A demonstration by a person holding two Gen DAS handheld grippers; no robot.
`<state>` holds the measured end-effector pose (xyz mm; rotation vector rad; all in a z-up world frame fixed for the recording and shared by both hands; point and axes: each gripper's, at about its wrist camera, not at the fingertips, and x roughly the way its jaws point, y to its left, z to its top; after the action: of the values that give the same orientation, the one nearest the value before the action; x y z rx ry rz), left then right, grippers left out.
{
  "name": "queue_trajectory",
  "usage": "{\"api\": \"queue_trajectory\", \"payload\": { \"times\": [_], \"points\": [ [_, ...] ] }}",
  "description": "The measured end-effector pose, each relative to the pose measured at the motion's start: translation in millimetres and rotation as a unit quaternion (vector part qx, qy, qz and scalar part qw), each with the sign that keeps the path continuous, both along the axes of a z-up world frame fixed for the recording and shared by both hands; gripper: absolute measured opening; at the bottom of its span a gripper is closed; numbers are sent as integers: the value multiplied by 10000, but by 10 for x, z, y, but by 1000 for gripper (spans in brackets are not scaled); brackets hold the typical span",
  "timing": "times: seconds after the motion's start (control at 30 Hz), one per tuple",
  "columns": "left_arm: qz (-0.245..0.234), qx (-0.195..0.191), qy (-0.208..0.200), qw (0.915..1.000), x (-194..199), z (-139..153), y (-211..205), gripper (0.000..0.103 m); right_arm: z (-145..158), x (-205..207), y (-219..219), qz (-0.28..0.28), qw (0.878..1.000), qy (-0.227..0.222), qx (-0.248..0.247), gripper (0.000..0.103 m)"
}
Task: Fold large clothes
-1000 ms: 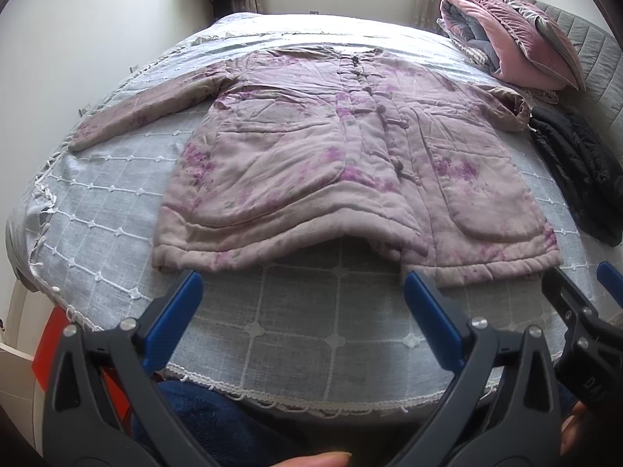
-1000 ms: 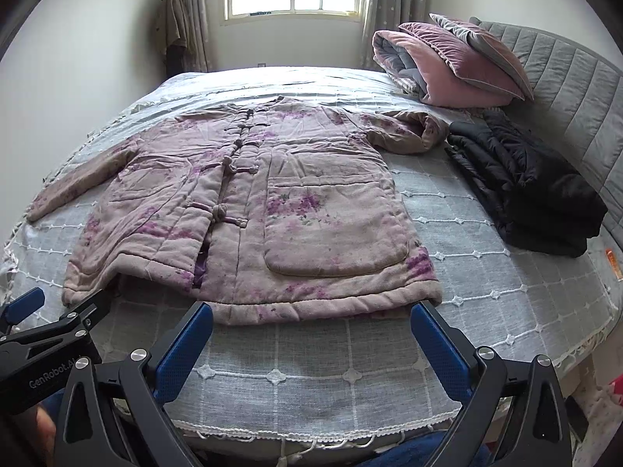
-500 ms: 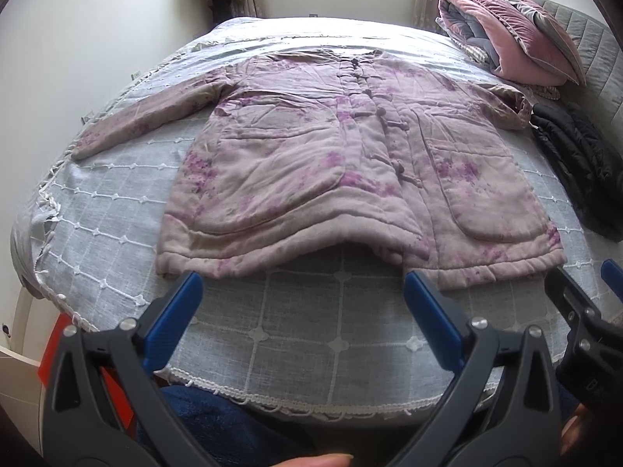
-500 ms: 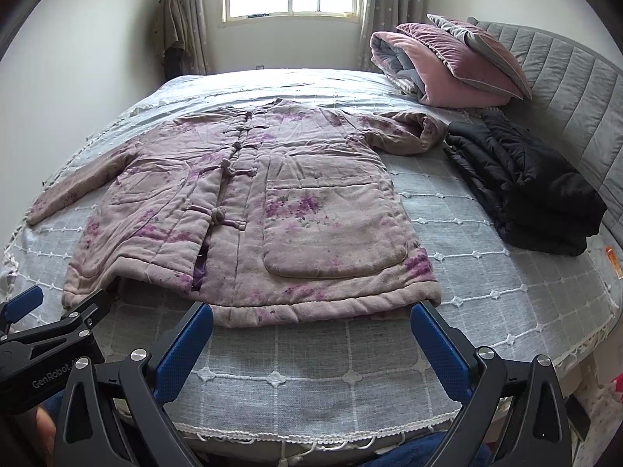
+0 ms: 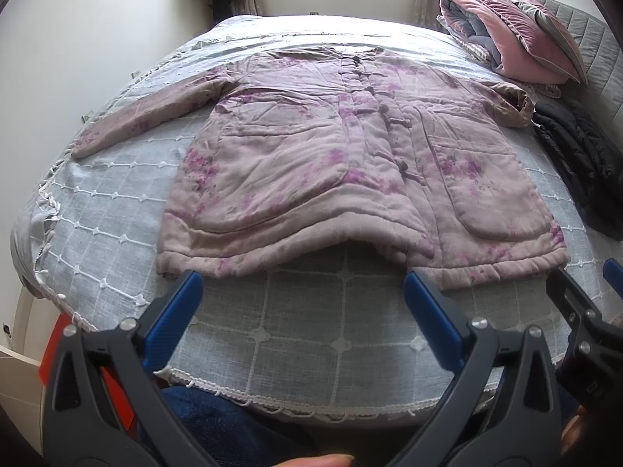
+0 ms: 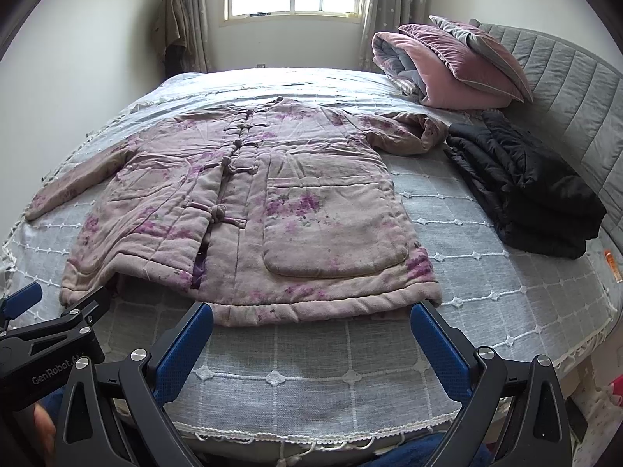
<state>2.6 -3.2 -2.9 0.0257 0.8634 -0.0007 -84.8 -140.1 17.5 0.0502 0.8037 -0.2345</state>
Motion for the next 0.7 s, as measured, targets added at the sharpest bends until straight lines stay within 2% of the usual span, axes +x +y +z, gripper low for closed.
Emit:
{"api": "queue_trajectory", "payload": {
  "times": [0.13, 0.27, 0.3, 0.37, 0.5, 0.53, 0.6, 0.63, 0.7],
  "points": [
    [-8, -62, 209, 9998, 17, -51, 23, 103, -32, 25, 1, -15, 9999, 88, 57, 102],
    [-43, -175, 124, 9998, 39, -57, 109, 103, 17, 4, -8, -22, 10000, 2, 68, 102],
    [-44, -224, 21, 9997, 44, -47, 161, 103, 64, -29, -18, -23, 9999, -113, 100, 102],
    [73, -225, -86, 9997, 109, -48, 325, 103, 220, -153, -35, 27, 9979, -640, 96, 103],
    [499, -578, 371, 9964, 357, -170, 836, 103, 249, -253, -113, 688, 9879, -1379, 188, 103],
    [646, -563, 546, 9948, 416, -225, 1011, 103, 207, -212, -158, 701, 9886, -1316, 194, 103],
    [880, -559, 785, 9914, 492, -332, 1276, 102, 76, -103, -285, 361, 9939, -1040, 7, 103],
    [1050, -421, 965, 9889, 511, -380, 1421, 100, 15, -56, -367, 235, 9954, -928, -61, 103],
    [1096, -751, 1107, 9849, 561, -497, 1630, 97, -128, 9, -613, -23, 9973, -607, 400, 103]
  ]
}}
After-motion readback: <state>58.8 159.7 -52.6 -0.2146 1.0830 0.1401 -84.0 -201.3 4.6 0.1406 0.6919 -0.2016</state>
